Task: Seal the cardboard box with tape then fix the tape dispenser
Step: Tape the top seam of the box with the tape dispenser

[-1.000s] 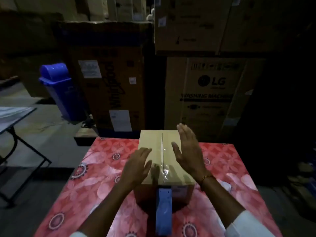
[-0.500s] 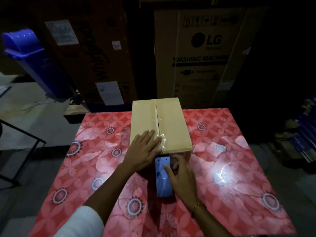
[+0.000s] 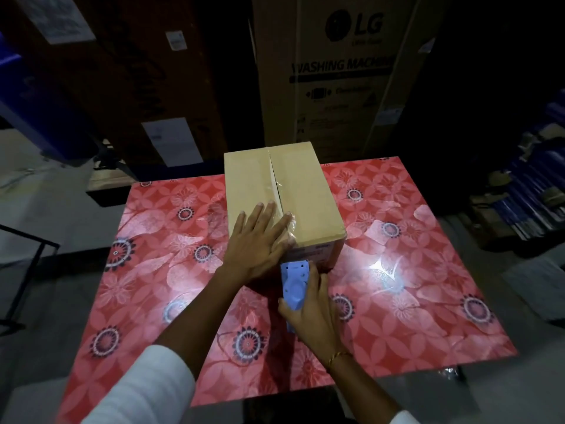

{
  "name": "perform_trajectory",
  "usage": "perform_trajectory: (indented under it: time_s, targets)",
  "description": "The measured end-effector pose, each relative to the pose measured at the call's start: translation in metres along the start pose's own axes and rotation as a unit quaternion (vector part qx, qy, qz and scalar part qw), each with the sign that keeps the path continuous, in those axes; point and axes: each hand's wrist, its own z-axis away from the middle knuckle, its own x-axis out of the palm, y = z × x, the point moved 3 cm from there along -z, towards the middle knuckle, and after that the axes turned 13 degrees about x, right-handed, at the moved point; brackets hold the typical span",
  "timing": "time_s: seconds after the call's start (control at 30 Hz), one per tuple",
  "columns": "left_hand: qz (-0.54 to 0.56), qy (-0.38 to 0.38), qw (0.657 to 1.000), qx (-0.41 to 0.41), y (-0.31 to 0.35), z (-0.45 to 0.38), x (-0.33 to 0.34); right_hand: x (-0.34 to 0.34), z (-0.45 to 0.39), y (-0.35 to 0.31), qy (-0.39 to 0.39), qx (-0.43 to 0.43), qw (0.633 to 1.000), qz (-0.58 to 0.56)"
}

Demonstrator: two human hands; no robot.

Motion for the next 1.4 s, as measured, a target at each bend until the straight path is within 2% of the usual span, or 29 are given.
perform_trajectory:
  time_s: [0.23,0.47,0.53,0.6,0.63,0.67,0.73,0.77,0.87,1.0,1.07,1.27,1.4]
  targets:
    - [-0.001,-0.004,1.000,0.012,0.002,0.002,-0.004,-0.006,0.008,-0.002,-0.025,0.044,0.999,0.015]
    - [0.015,-0.009,1.000,0.024,-0.001,0.000,-0.004,-0.011,0.019,0.001,-0.036,0.048,0.997,0.038]
    - [0.035,0.060,0.997,0.023,0.001,0.007,-0.011,-0.015,0.018,-0.003,-0.041,0.045,0.997,0.037]
    - [0.025,0.225,0.974,0.019,0.012,0.030,-0.019,-0.019,0.017,-0.005,-0.043,0.044,0.997,0.038]
    - [0.037,0.280,0.959,0.001,0.021,0.046,-0.016,-0.020,0.017,-0.006,-0.044,0.044,0.997,0.039]
    - [0.070,0.292,0.953,-0.031,0.030,0.062,-0.009,-0.021,0.016,-0.006,-0.045,0.044,0.997,0.041]
    - [0.178,0.230,0.949,-0.119,0.044,0.082,0.020,-0.022,0.013,-0.007,-0.054,0.048,0.997,0.041]
    - [0.261,0.189,0.932,-0.169,0.047,0.085,0.035,-0.023,0.011,-0.007,-0.061,0.051,0.996,0.036]
    - [0.522,0.122,0.809,-0.242,0.054,0.076,0.059,-0.027,0.007,-0.008,-0.076,0.058,0.995,0.021]
    - [0.668,0.144,0.674,-0.281,0.061,0.052,0.055,-0.031,0.002,-0.010,-0.100,0.071,0.992,0.025]
    - [0.701,0.148,0.626,-0.308,0.061,0.044,0.056,-0.032,0.001,-0.012,-0.110,0.078,0.991,0.023]
    - [0.743,0.161,0.568,-0.316,0.067,0.042,0.058,-0.037,-0.001,-0.014,-0.112,0.086,0.989,0.034]
    - [0.742,0.179,0.570,-0.305,0.068,0.041,0.053,-0.039,-0.004,-0.017,-0.126,0.089,0.988,0.012]
